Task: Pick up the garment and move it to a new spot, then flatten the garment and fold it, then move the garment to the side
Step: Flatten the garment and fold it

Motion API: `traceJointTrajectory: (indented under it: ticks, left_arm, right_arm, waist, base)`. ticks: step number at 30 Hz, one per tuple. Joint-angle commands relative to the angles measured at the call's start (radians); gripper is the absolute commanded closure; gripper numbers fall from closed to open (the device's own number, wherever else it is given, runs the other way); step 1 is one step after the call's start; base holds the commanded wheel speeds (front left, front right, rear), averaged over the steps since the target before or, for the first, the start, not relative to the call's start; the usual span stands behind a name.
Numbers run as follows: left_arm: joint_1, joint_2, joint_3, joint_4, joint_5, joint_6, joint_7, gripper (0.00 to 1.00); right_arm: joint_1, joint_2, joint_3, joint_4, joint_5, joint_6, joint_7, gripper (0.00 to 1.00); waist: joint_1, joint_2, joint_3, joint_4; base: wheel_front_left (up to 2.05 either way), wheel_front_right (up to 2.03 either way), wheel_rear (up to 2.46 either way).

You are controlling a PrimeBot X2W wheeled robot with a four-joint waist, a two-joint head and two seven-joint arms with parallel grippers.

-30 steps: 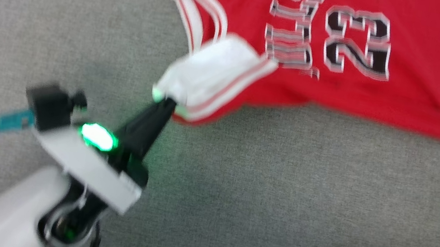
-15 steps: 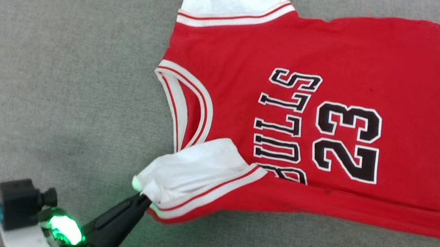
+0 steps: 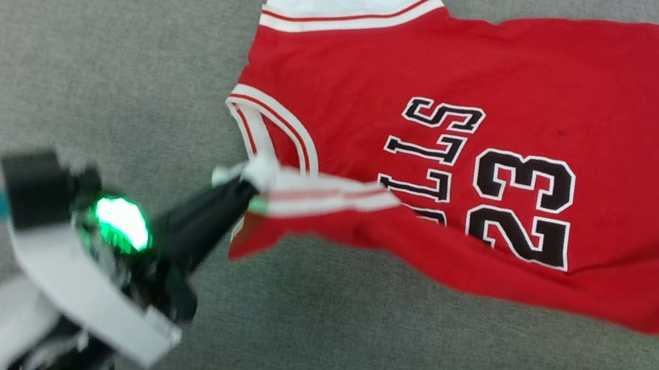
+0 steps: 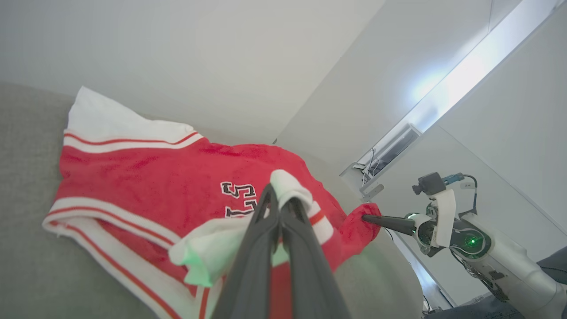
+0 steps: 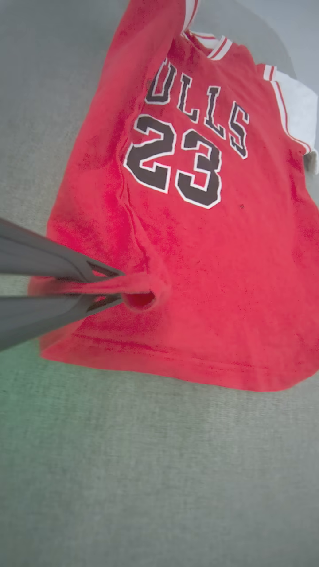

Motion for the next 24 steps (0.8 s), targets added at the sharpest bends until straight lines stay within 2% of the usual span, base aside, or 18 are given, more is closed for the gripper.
traceJointTrajectory:
  ticks: [1, 5, 12, 24]
  left_arm:
    - [-0.049, -0.004, -0.004, 0.018, -0.008, -0.003, 0.006, 1.0]
    - [-0.156, -0.025, -0.016, 0.081, -0.05, -0.003, -0.001, 1.0]
    - [-0.239, -0.046, -0.074, 0.234, -0.109, -0.003, -0.013, 1.0]
    - [-0.317, -0.058, -0.254, 0.488, -0.05, -0.003, -0.03, 1.0]
  right_arm:
    - [-0.043, 0.008, -0.002, 0.019, -0.021, -0.002, 0.016, 1.0]
    - [-0.156, 0.044, 0.013, 0.092, -0.053, -0.002, 0.031, 1.0]
    - [-0.283, 0.086, 0.069, 0.211, -0.07, -0.002, 0.004, 1.0]
    - [-0.381, 0.083, 0.178, 0.385, -0.104, -0.002, -0.099, 1.0]
  waist:
    - [0.0, -0.0001, 0.007, -0.005]
    - [0.0, -0.0001, 0.02, -0.012]
    - [0.0, -0.0001, 0.044, -0.028]
    - [0.0, -0.0001, 0.065, -0.029]
  base:
    - [0.0, 0.0, 0.0]
    - [0.0, 0.0, 0.0]
    - [0.0, 0.0, 0.0]
    - [0.0, 0.0, 0.0]
